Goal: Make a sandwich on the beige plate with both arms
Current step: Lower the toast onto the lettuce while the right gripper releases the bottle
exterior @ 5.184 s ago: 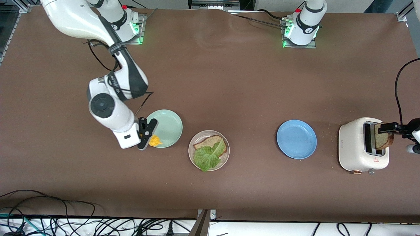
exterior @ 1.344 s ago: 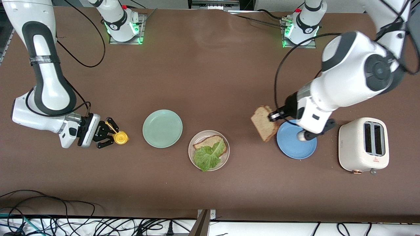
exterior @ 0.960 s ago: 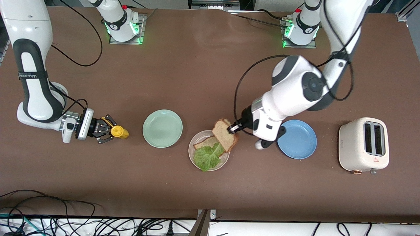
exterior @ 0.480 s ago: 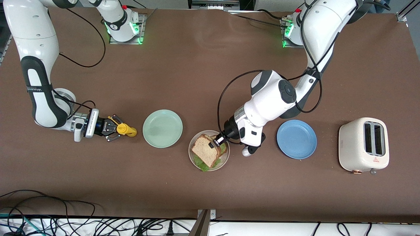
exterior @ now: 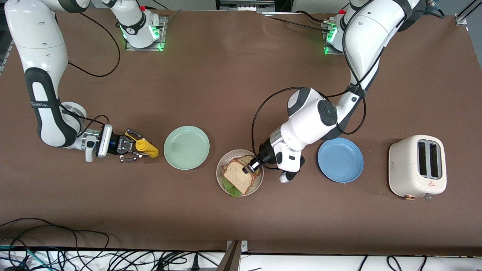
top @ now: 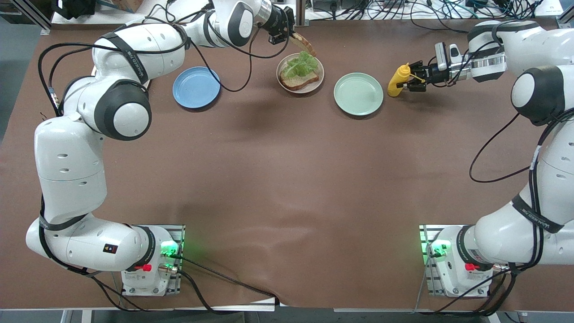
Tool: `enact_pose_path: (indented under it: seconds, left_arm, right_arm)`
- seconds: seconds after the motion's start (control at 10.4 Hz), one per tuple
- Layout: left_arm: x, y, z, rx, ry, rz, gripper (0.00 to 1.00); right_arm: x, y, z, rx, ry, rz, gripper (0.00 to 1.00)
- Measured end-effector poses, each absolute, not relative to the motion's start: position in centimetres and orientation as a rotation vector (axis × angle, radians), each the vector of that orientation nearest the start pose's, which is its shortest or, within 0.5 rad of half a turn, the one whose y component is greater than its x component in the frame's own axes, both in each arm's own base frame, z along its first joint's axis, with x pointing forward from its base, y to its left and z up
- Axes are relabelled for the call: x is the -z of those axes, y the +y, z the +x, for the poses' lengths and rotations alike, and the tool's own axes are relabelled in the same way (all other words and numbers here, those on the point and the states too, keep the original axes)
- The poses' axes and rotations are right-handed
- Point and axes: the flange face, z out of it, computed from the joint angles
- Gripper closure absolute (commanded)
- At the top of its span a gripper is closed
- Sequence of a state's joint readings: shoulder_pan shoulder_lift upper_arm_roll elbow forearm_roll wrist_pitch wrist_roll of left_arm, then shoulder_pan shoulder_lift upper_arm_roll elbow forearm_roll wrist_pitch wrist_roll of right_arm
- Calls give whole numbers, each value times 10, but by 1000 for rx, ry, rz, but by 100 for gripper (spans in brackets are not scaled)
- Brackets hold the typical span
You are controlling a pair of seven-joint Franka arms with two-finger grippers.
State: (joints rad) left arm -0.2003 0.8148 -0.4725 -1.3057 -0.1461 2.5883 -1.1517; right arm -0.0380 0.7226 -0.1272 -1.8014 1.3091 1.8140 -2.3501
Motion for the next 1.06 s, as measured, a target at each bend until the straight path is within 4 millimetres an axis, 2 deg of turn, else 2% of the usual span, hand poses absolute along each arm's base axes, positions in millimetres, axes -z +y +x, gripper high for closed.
enact_pose_path:
  seconds: [0.19, 0.38, 0.58, 0.77, 1.06]
  left_arm:
    - [-337, -395, 678, -13, 984, 2267, 100]
    - [-329, -397, 678, -27, 988, 2248, 100]
    - [-316, -404, 675, -23, 987, 2245, 100]
    - [-307, -407, 675, -36, 990, 2230, 100]
    - [-302, -410, 673, -36, 989, 2230, 100]
  right_arm:
    - [-145, -37, 609, 891, -1369, -1690, 0]
    - [-149, -69, 606, 848, -1417, -1733, 0]
    - [-169, -96, 606, 813, -1464, -1773, 0]
    - [-210, -111, 607, 674, -1413, -1883, 0]
    - [-294, -118, 610, 457, -1223, -2116, 0]
